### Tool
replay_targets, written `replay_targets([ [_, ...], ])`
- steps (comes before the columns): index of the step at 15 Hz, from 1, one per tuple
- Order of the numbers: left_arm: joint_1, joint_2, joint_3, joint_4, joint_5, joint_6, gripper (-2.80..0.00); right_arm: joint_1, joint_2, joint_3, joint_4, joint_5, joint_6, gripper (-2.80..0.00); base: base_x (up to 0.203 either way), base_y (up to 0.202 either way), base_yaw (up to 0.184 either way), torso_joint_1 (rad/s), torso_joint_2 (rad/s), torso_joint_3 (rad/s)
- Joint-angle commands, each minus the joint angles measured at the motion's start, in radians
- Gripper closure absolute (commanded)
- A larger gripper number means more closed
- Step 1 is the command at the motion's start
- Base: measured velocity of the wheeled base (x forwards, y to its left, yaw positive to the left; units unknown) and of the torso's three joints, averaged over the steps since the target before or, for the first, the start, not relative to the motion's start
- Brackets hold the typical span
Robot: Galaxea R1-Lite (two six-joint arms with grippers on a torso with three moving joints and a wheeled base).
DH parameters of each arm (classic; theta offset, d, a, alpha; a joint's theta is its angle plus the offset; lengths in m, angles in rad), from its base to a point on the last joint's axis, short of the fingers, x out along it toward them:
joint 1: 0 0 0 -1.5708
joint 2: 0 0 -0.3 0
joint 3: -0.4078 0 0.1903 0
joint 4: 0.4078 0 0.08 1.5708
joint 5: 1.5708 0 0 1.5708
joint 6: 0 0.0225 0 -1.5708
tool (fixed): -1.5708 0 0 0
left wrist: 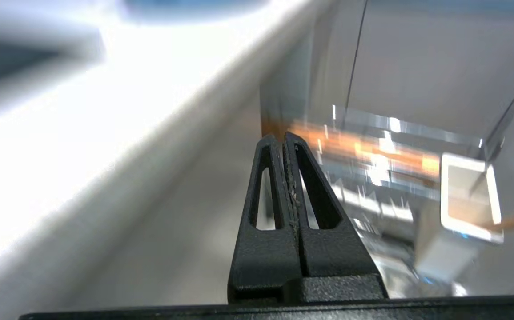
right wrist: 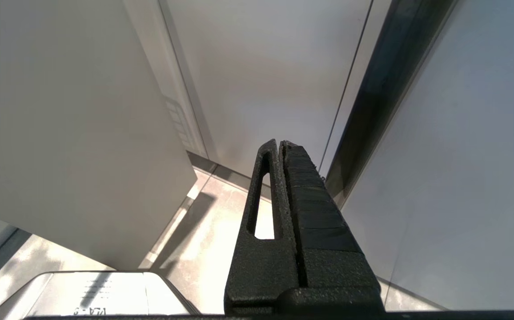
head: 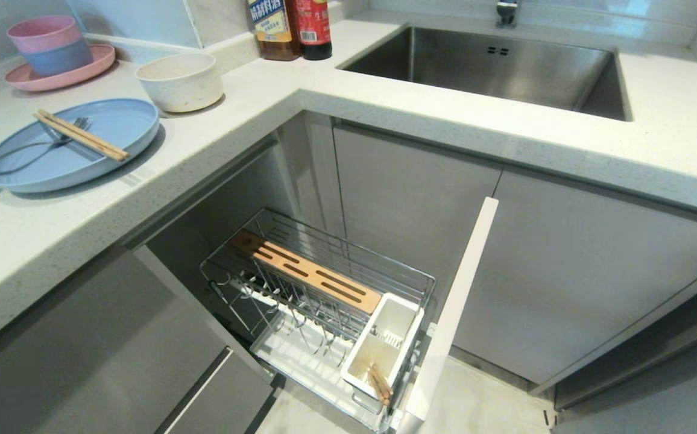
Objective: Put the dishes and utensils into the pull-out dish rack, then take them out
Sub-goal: Pick up the chopsticks and place it in the cupboard
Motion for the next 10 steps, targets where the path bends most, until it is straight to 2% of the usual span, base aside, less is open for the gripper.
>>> replay_targets([
  [1, 0.002, 0.045, -0.168, 0.047, -0.018, 0.049, 0.0, 0.0, 0.0, 0.002, 0.0, 0.0, 0.0, 0.0, 0.0, 0.0, 0.0, 0.0, 0.0, 0.0],
  [3, 0.014, 0.181, -0.35, 0.05, -0.06, 0.086, 0.0, 0.0, 0.0, 0.002, 0.0, 0.0, 0.0, 0.0, 0.0, 0.0, 0.0, 0.0, 0.0, 0.0],
  [5, 0.04, 0.354, -0.526, 0.01, -0.078, 0.074, 0.0, 0.0, 0.0, 0.002, 0.0, 0.0, 0.0, 0.0, 0.0, 0.0, 0.0, 0.0, 0.0, 0.0],
  [10, 0.066, 0.764, -0.905, -0.049, -0.095, -0.064, 0.0, 0.0, 0.0, 0.002, 0.0, 0.0, 0.0, 0.0, 0.0, 0.0, 0.0, 0.0, 0.0, 0.0],
])
